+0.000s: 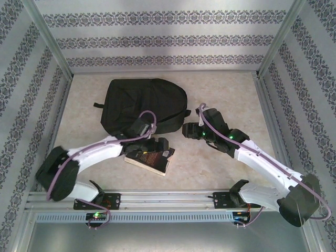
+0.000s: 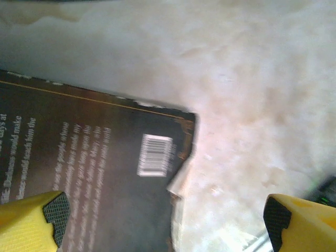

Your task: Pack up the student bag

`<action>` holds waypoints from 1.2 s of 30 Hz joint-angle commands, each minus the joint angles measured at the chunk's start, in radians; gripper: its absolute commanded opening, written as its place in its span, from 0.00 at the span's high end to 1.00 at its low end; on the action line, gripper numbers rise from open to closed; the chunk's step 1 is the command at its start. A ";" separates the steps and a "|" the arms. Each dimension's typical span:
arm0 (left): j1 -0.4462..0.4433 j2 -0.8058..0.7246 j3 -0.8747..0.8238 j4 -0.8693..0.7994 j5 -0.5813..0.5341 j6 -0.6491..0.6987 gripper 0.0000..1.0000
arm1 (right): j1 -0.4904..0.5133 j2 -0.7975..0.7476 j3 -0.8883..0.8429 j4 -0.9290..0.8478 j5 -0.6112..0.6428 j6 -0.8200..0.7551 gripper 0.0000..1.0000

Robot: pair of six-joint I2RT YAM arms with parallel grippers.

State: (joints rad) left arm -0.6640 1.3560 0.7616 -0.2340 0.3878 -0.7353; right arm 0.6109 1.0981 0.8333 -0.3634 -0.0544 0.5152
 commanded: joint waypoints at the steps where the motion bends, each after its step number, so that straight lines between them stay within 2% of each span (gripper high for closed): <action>1: 0.027 -0.170 -0.068 -0.037 0.020 0.043 0.04 | -0.002 0.043 -0.003 0.035 -0.154 -0.053 0.36; 3: 0.043 -0.255 -0.113 -0.065 -0.005 0.038 0.05 | 0.002 0.111 0.025 0.048 -0.240 -0.086 0.36; 8: 0.050 -0.415 -0.265 -0.091 -0.033 -0.032 0.09 | 0.058 0.329 0.129 0.054 -0.287 -0.126 0.38; 12: 0.049 -0.432 -0.353 -0.070 -0.001 -0.073 0.13 | 0.120 0.510 0.239 0.011 -0.251 -0.171 0.41; 15: 0.047 -0.434 -0.355 -0.124 -0.036 -0.063 0.14 | 0.153 0.616 0.303 -0.007 -0.229 -0.189 0.38; 19: 0.047 -0.433 -0.384 -0.155 -0.080 -0.099 0.14 | 0.157 0.731 0.364 -0.012 -0.260 -0.207 0.34; 23: 0.047 -0.404 -0.405 -0.110 -0.084 -0.105 0.14 | 0.176 0.806 0.407 -0.015 -0.283 -0.232 0.31; 30: 0.047 -0.209 -0.391 0.097 -0.069 -0.091 0.13 | 0.193 0.876 0.395 -0.002 -0.275 -0.271 0.30; 36: 0.046 -0.119 -0.368 0.195 -0.031 -0.073 0.13 | 0.194 0.903 0.384 -0.009 -0.341 -0.285 0.31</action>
State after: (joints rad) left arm -0.6193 1.1423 0.4366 -0.3477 0.3206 -0.8391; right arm 0.7940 1.9514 1.2346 -0.3550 -0.3206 0.2543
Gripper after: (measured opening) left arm 0.867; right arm 0.697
